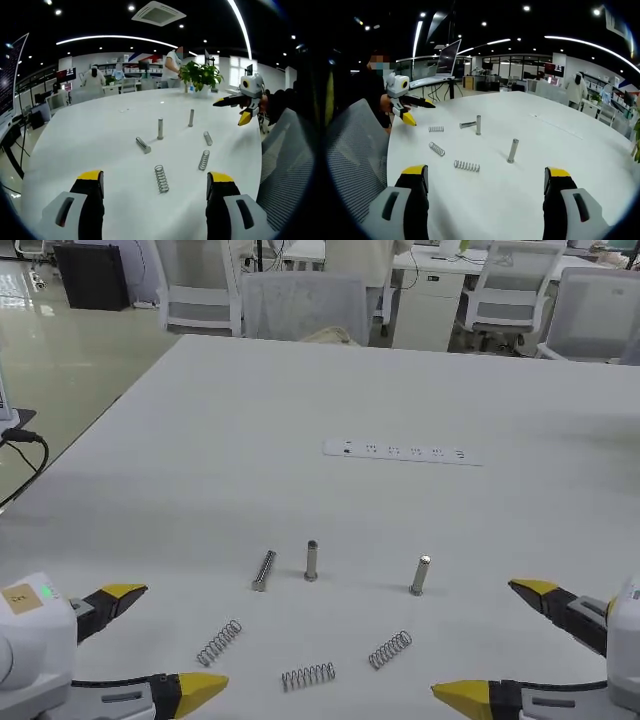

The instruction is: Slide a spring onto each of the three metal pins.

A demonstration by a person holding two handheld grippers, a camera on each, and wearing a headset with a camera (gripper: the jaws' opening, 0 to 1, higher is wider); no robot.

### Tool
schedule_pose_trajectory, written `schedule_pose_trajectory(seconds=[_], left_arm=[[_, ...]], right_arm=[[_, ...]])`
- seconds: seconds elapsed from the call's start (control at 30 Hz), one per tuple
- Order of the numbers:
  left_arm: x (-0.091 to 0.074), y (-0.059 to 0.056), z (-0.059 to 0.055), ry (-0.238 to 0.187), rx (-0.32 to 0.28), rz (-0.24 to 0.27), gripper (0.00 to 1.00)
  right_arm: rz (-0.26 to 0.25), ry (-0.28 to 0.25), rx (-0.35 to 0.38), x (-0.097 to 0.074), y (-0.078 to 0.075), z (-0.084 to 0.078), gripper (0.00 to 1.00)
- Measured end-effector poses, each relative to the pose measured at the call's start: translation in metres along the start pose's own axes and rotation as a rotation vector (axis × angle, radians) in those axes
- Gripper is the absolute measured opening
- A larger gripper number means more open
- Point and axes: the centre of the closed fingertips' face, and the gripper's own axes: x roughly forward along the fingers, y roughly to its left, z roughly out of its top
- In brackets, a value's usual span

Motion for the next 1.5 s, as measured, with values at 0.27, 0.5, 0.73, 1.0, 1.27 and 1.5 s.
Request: schedule_pose_trajectory(seconds=[0.27, 0.5, 0.73, 1.0, 1.27, 1.5], left_arm=[[0.000, 0.000, -0.001, 0.001, -0.002, 0.001, 0.81], [0.000, -0.001, -0.002, 0.003, -0.004, 0.002, 0.81], [0.002, 0.001, 0.004, -0.001, 0.003, 0.001, 0.81], [0.006, 0.005, 0.013, -0.008, 0.014, -0.004, 0.80], [0.011, 0.012, 0.023, -0.014, 0.017, -0.009, 0.78], [0.019, 0.022, 0.035, -0.014, 0.039, -0.014, 0.77]], right_arm=[[-0.002, 0.001, 0.002, 0.000, 0.000, -0.001, 0.95], [0.001, 0.002, 0.004, 0.001, 0.001, -0.002, 0.95], [0.000, -0.001, 0.006, 0.001, 0.000, -0.002, 0.95], [-0.004, -0.002, 0.010, 0.001, 0.000, -0.002, 0.95], [-0.009, -0.005, 0.011, 0.000, 0.000, -0.002, 0.95], [-0.009, -0.004, 0.012, 0.000, 0.001, -0.002, 0.95]])
